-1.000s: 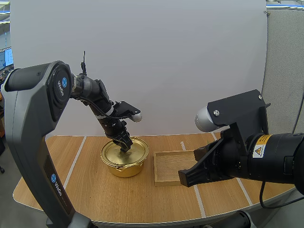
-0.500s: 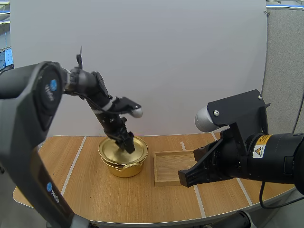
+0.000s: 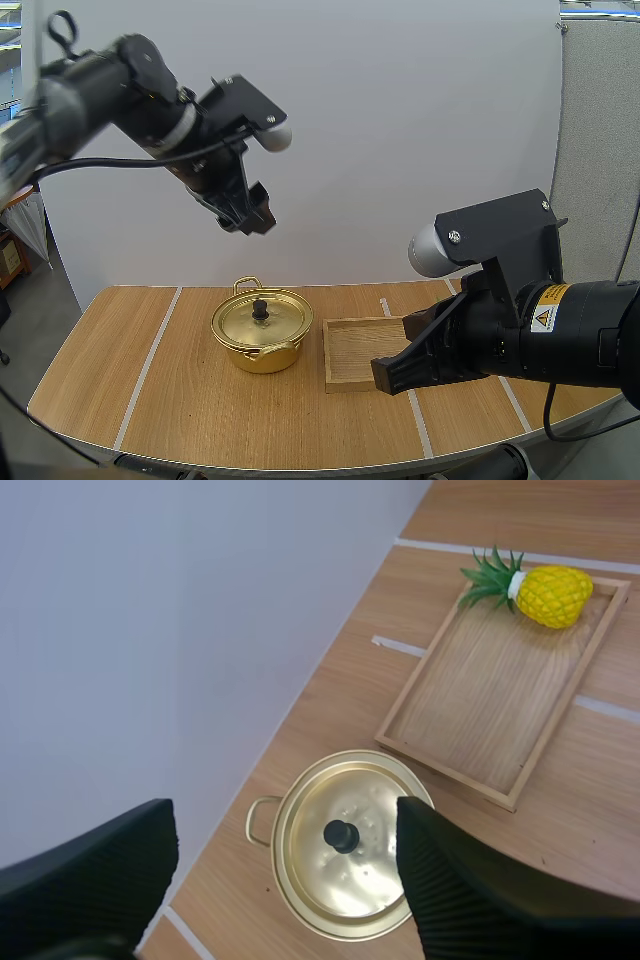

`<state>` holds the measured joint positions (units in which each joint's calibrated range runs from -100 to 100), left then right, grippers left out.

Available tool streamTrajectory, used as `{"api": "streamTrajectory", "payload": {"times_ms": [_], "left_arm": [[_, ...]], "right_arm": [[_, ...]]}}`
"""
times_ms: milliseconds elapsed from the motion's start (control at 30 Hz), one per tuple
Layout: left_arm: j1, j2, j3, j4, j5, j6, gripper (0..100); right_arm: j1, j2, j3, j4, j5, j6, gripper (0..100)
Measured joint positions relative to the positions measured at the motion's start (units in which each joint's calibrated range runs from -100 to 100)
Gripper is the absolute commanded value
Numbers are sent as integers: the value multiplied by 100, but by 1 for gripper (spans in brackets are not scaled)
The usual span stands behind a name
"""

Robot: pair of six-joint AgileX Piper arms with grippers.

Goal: Open the pot, put the grape inside, and close it

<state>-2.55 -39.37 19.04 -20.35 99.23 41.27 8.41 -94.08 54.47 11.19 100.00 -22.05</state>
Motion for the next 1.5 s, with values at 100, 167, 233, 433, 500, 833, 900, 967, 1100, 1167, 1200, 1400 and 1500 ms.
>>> {"api": "streamTrajectory", "payload": {"times_ms": [100,167,233,433,500,833,900,967,1100,1167,1200,1400,1500], "left_arm": [[0,-379,-4,0,17,-10,100],[0,-551,-4,0,34,-10,100],[0,-612,-4,0,53,-10,100],[0,-628,-4,0,53,-86,100],[0,-628,-4,0,53,-107,100],[0,-517,-4,0,53,-107,99],[0,-517,-4,0,53,-107,99],[0,-517,-4,0,53,-130,99],[0,-517,-4,0,53,-255,99],[0,-542,-4,0,53,-345,99],[0,-600,-4,12,53,-382,99],[0,-1255,-4,12,69,-724,99],[0,-1668,-4,12,69,-935,99]], "right_arm": [[0,0,0,28,0,0,0],[0,0,0,85,0,0,0],[0,0,0,97,0,0,0],[0,0,0,133,0,0,0],[0,0,0,133,0,0,0],[0,0,0,133,0,0,0],[0,0,0,133,0,0,0],[0,0,0,133,0,0,0],[0,0,0,133,0,0,0],[0,0,0,133,0,0,0],[0,0,0,133,0,0,0],[0,0,0,133,0,0,0],[0,0,0,133,0,0,0]]}}
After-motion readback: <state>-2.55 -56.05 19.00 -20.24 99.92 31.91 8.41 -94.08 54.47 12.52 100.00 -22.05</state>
